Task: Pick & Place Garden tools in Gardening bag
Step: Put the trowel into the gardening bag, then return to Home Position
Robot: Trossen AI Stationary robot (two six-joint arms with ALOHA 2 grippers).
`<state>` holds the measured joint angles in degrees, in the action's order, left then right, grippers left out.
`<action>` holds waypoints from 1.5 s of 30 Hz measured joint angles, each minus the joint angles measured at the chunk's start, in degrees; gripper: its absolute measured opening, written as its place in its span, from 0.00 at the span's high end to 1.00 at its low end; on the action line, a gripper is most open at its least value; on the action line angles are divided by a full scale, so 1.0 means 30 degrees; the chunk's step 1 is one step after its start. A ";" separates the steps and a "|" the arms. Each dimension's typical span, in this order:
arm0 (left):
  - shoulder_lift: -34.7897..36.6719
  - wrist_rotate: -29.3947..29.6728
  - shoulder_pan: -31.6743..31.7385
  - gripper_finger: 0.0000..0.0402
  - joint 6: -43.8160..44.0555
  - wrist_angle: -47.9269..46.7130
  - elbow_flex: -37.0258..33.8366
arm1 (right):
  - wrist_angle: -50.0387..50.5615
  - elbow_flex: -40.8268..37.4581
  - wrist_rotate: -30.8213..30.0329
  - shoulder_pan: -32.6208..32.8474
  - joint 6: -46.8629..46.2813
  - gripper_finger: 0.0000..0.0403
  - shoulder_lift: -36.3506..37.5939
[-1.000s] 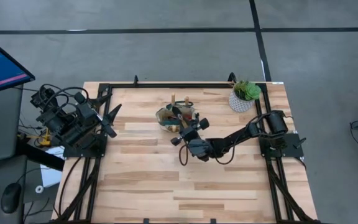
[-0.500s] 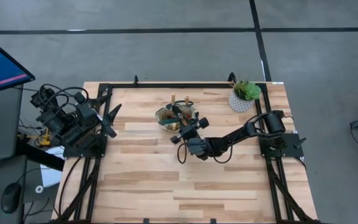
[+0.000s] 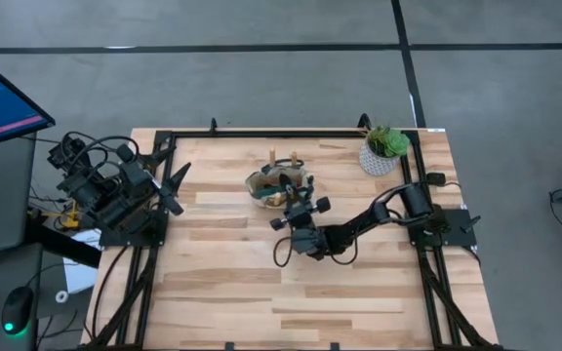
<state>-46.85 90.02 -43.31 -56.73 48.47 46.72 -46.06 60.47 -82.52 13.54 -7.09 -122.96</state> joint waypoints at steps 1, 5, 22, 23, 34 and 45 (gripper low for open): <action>-0.0006 0.0000 0.0040 0.47 0.0000 0.0000 0.0000 | 0.0133 -0.0007 -0.0015 0.0000 0.0051 0.79 0.0010; 0.0000 0.0000 0.0104 0.47 0.0000 0.0000 0.0000 | 0.0226 -0.0015 0.0365 0.0003 0.0062 0.56 0.0122; 0.0000 0.0000 0.0104 0.47 0.0044 0.0007 0.0000 | 0.0144 -0.0015 0.1502 0.0877 0.7817 0.28 0.6832; 0.0000 0.0000 0.0104 0.47 0.0051 0.0007 0.0000 | 0.0182 -0.0015 0.1535 0.0986 0.8163 0.28 0.7437; 0.1301 -0.1091 0.0104 0.48 0.1587 0.0298 0.0000 | 0.1364 0.0000 0.3042 0.4131 1.3779 0.28 1.7064; 0.6516 -0.5208 0.0104 0.63 0.4337 0.0563 0.0029 | 1.6991 0.0044 1.2175 0.3384 0.3953 0.28 2.8705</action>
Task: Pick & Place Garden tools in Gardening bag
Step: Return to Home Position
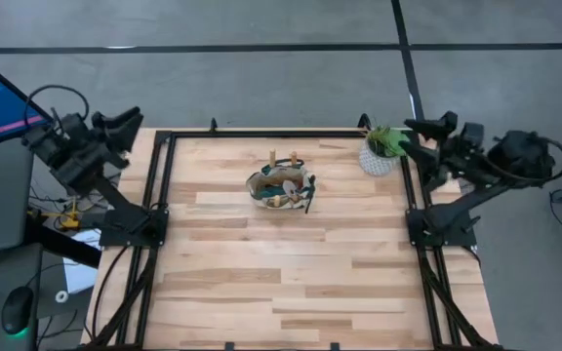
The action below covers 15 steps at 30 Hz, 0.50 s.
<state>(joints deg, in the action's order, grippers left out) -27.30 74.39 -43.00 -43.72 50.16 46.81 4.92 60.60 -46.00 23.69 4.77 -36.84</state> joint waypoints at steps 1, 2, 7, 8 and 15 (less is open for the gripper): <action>0.0289 -0.0023 0.0000 0.66 0.0041 -0.0039 0.0000 | 0.1063 -0.0013 0.0639 -0.0358 -0.0293 0.28 0.0631; 0.0513 -0.0036 -0.0010 0.69 0.0057 -0.0022 0.0000 | 0.1972 -0.0049 0.1263 -0.0696 -0.0492 0.28 0.1206; 0.0821 -0.0596 -0.0073 0.88 -0.0382 -0.0178 -0.0007 | 0.4649 -0.0044 0.4074 -0.2162 -0.0624 0.32 0.3026; 0.0821 -0.0785 -0.0073 0.93 -0.0417 -0.0200 -0.0007 | 0.5054 -0.0044 0.4834 -0.2350 -0.0639 0.34 0.3222; 0.0561 -0.1090 -0.0212 1.00 0.0154 -0.0536 -0.0015 | 0.7151 -0.0044 0.8591 -0.2961 -0.1476 0.56 0.3979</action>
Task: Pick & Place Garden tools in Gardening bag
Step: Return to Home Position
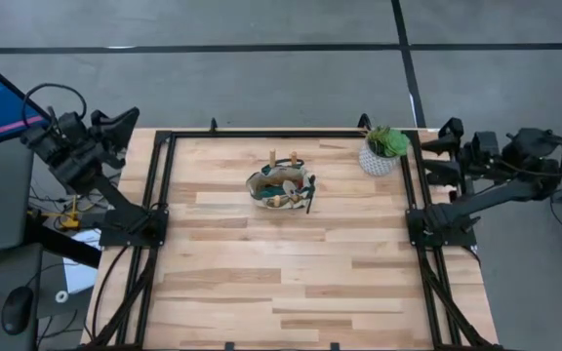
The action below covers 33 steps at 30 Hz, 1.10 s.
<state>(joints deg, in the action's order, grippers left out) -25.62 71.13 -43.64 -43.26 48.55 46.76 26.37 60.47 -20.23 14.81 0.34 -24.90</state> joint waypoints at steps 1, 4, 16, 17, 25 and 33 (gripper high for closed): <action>-0.0025 -0.0001 -0.0156 1.00 0.0347 -0.0234 -0.0015 | 0.0285 0.0000 0.0175 0.0007 0.0000 0.62 -0.0001; -0.0060 0.0003 -0.0799 1.00 0.1777 -0.1191 -0.0015 | 0.0608 0.0000 0.0397 0.0007 0.0324 0.81 -0.0284; -0.1383 -0.4556 -0.1822 1.00 0.7657 -0.4793 -0.0480 | -0.2527 0.0000 0.3480 -0.0335 0.0688 0.99 -0.3924; -0.1630 -0.4844 -0.1718 1.00 0.8222 -0.4771 -0.0753 | -0.2749 0.0000 0.4020 -0.0731 0.1067 0.99 -0.4364; -0.2445 -0.9332 0.0931 1.00 1.4989 -0.4759 -0.2982 | -0.3994 -0.0022 1.3594 -0.6978 -0.1510 1.00 -0.6686; -0.2298 -1.4365 0.5501 1.00 1.6632 -0.5762 -0.3315 | -0.5288 -0.0007 2.0988 -1.3626 -0.1785 1.00 -0.8579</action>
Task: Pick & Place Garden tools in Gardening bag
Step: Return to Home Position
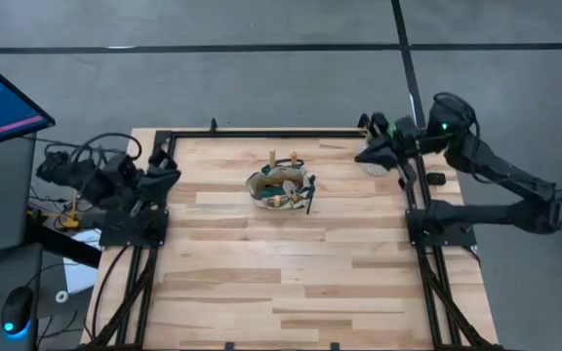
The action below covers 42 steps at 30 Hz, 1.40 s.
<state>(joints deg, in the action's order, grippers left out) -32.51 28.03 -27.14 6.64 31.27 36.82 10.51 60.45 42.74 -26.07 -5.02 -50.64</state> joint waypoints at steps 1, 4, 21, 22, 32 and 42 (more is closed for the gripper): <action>0.0322 -0.0240 0.0566 1.00 -0.0057 -0.0786 0.0000 | 0.0043 0.0000 0.0874 -0.0714 0.0042 1.00 -0.0085; 0.1475 -0.0243 0.2267 1.00 -0.0081 -0.3110 0.0000 | 0.0117 0.0000 0.3382 -0.2625 0.0494 1.00 -0.0065; 0.0032 1.2174 0.4524 1.00 -0.0620 -0.6143 -0.0707 | -0.2483 -0.7319 -0.1383 -0.3064 -0.2782 1.00 0.9663; -0.0662 1.2167 0.4519 1.00 -0.0599 -0.6090 -0.0714 | -0.3293 -0.8404 -0.2046 -0.2875 -0.3508 1.00 1.0273; -0.0903 1.0846 0.3241 1.00 -0.0506 -0.5786 -0.0854 | -0.5644 -1.3556 -0.2719 -0.2302 -0.5432 1.00 1.3480; 0.2819 1.5639 -0.0257 1.00 -0.0405 -0.4292 -0.5478 | -0.6700 -1.6872 -0.3270 -0.2335 -0.6332 1.00 1.6421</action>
<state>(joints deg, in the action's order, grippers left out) -24.05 74.95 -27.91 5.43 18.39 20.38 -9.59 9.83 32.93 -33.07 -24.01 -1.38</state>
